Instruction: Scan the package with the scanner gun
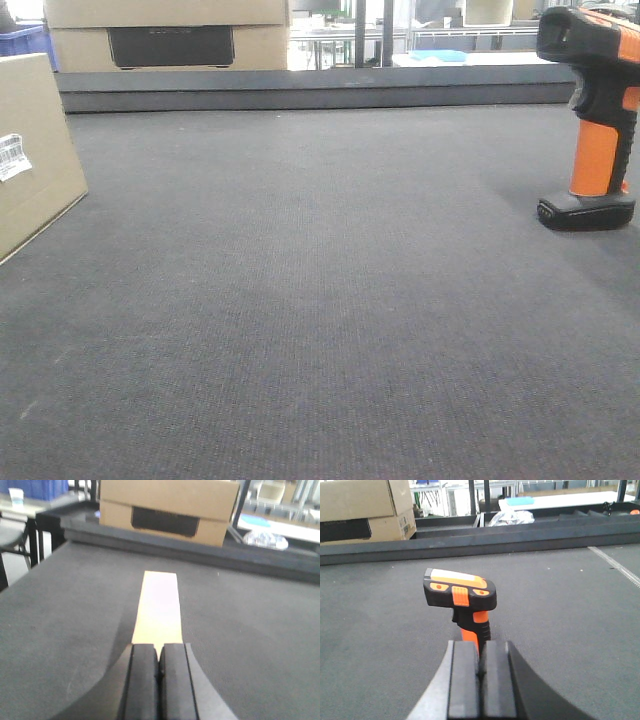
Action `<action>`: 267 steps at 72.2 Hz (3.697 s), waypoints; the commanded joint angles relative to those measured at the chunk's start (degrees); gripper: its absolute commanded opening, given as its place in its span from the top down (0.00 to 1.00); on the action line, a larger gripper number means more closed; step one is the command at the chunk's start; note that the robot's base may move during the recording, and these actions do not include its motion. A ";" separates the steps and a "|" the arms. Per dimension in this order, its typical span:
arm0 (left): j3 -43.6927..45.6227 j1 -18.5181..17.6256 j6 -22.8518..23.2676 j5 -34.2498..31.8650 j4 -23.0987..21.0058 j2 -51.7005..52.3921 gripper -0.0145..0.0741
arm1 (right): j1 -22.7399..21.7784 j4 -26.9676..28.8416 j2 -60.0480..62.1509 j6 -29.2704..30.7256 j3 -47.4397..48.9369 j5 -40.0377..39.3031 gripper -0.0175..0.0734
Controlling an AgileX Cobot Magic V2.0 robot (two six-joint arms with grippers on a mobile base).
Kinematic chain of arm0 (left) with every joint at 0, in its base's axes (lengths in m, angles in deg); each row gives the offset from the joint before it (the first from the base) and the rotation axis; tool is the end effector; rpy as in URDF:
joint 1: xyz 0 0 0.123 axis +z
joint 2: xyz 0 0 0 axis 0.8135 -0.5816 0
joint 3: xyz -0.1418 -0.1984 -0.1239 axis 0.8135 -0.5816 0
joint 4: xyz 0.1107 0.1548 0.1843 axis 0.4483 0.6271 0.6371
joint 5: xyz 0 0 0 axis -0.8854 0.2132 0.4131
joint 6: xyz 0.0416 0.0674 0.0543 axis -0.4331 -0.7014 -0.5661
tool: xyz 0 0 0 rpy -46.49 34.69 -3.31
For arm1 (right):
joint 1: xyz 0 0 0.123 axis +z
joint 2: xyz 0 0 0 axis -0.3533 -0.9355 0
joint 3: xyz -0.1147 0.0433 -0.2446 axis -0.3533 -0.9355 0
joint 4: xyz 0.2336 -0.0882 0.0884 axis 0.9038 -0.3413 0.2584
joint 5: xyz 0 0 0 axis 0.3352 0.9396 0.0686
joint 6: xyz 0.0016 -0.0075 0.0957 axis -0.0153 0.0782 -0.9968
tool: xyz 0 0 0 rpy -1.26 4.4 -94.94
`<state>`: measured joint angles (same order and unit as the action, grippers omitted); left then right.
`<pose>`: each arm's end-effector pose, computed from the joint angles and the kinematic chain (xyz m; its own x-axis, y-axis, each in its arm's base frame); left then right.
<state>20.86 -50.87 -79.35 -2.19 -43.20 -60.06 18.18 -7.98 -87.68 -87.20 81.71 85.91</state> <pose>0.1306 0.0069 0.2894 -0.0505 -0.1396 -0.9889 -0.0574 0.9889 -0.1367 0.1037 -0.0060 0.2904 -0.0646 0.1431 -0.9876 0.0690 0.9879 0.1387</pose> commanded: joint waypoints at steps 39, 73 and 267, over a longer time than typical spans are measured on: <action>-6.48 0.08 0.30 -3.76 -0.73 16.74 0.96 | -0.12 1.06 7.54 -0.01 -0.44 2.36 0.99; -6.48 0.08 0.30 -3.76 -0.73 16.74 0.96 | -0.12 1.06 7.54 -0.01 -0.44 2.25 0.99; -15.80 -2.00 0.45 -2.53 7.35 25.01 0.96 | 2.51 5.99 16.18 13.98 -20.20 -10.31 0.99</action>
<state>6.83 -52.25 -79.35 -5.95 -36.68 -36.19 20.92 -1.53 -71.69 -73.22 61.49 76.32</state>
